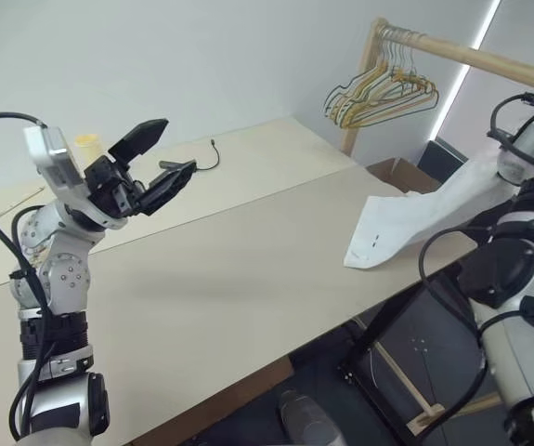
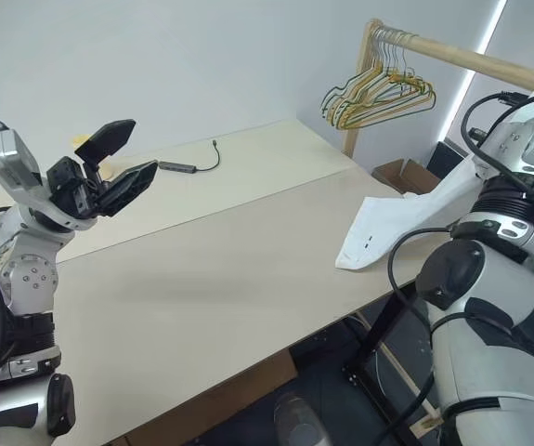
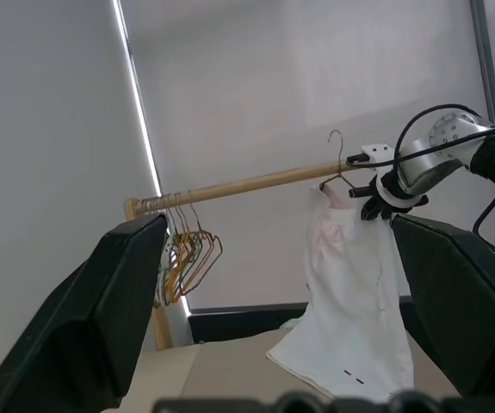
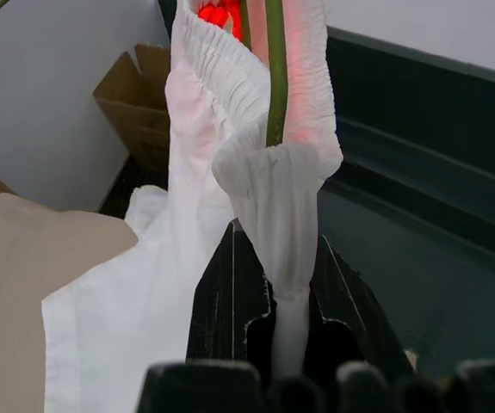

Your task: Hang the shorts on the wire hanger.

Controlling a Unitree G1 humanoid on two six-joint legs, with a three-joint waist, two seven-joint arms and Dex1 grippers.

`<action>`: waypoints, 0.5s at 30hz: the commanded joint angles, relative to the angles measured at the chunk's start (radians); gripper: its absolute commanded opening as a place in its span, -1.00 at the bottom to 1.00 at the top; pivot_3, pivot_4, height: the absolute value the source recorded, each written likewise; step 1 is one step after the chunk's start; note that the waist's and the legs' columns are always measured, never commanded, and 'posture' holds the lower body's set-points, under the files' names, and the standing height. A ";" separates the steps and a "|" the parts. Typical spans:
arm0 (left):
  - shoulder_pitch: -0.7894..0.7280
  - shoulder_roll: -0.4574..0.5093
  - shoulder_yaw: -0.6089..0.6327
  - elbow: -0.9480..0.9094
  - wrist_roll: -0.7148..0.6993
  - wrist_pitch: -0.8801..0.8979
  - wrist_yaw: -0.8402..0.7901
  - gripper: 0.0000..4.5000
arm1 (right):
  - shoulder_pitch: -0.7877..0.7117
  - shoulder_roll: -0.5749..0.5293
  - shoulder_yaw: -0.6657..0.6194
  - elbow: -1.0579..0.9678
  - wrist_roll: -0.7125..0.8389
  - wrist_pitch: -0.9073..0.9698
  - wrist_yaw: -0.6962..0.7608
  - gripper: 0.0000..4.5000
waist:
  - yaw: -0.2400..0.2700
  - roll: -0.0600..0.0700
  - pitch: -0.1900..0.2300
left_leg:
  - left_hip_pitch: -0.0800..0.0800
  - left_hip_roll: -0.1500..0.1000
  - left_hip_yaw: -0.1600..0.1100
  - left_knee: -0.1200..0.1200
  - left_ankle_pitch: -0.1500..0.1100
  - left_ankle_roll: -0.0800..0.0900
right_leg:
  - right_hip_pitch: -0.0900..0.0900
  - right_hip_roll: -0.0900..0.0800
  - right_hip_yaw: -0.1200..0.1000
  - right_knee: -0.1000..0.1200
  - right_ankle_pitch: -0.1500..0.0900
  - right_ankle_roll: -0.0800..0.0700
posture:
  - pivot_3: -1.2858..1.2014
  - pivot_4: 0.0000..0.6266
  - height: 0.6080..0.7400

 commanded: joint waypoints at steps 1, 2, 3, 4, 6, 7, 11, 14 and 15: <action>-0.004 0.010 0.008 -0.035 -0.004 -0.013 0.002 1.00 | -0.062 -0.060 -0.019 0.085 0.052 -0.054 -0.034 -0.98 | 0.000 0.000 0.001 | 0.003 0.000 -0.001 -0.001 0.000 0.000 | 0.005 0.001 -0.001 -0.004 0.000 0.000 | -0.22 -1.00 1.00; -0.001 0.010 0.008 -0.038 -0.003 -0.013 0.001 1.00 | -0.065 -0.068 -0.019 0.109 0.062 -0.060 -0.046 -0.98 | 0.000 0.000 0.001 | 0.007 0.000 -0.001 -0.002 0.000 0.001 | 0.010 0.001 -0.002 -0.006 0.000 0.001 | -0.22 -1.00 1.00; 0.002 0.010 0.009 -0.041 -0.004 -0.013 0.000 1.00 | -0.067 -0.074 -0.018 0.130 0.071 -0.064 -0.061 -0.98 | 0.000 -0.001 0.001 | 0.013 0.000 -0.001 -0.003 -0.001 0.001 | 0.014 0.001 -0.002 -0.008 0.000 0.001 | -0.21 -1.00 1.00; 0.005 0.010 0.009 -0.045 -0.005 -0.012 0.000 1.00 | -0.068 -0.079 -0.016 0.147 0.079 -0.069 -0.074 -0.98 | 0.000 -0.001 0.001 | 0.015 0.000 -0.001 -0.004 -0.001 0.002 | 0.020 0.001 -0.002 -0.011 -0.002 0.003 | -0.21 -1.00 1.00; 0.012 0.008 0.010 -0.053 -0.007 -0.011 -0.002 1.00 | -0.071 -0.085 -0.020 0.179 0.103 -0.070 -0.095 -0.98 | 0.000 0.000 0.001 | 0.017 0.000 0.000 -0.005 -0.001 0.002 | 0.023 0.001 -0.002 -0.014 -0.005 0.009 | -0.21 -1.00 1.00; 0.015 0.008 0.010 -0.058 -0.008 -0.009 -0.002 1.00 | -0.071 -0.086 -0.022 0.193 0.115 -0.072 -0.106 -0.98 | 0.000 0.000 0.001 | 0.017 0.000 0.000 -0.005 -0.001 0.002 | 0.023 0.001 -0.002 -0.014 -0.005 0.009 | -0.21 -1.00 1.00; 0.027 0.009 0.011 -0.071 -0.015 -0.006 -0.005 1.00 | -0.065 -0.083 -0.026 0.220 0.157 -0.066 -0.127 -0.98 | 0.002 -0.001 0.001 | 0.017 0.000 0.000 -0.006 -0.001 0.002 | 0.023 0.002 -0.002 -0.014 -0.005 0.009 | -0.21 -1.00 1.00; 0.030 0.011 0.011 -0.075 -0.016 -0.004 -0.005 1.00 | -0.051 -0.072 -0.006 0.212 0.165 -0.060 -0.145 -0.98 | 0.005 -0.001 0.001 | 0.017 0.000 0.000 -0.006 -0.001 0.002 | 0.023 0.002 -0.002 -0.014 -0.005 0.009 | -0.21 -1.00 1.00; 0.030 0.011 0.010 -0.076 -0.015 -0.004 -0.004 1.00 | -0.044 -0.070 0.008 0.208 0.162 -0.056 -0.144 -0.98 | 0.006 -0.001 0.001 | 0.017 0.000 0.000 -0.006 -0.001 0.002 | 0.023 0.001 -0.001 -0.015 -0.004 0.010 | -0.20 -1.00 1.00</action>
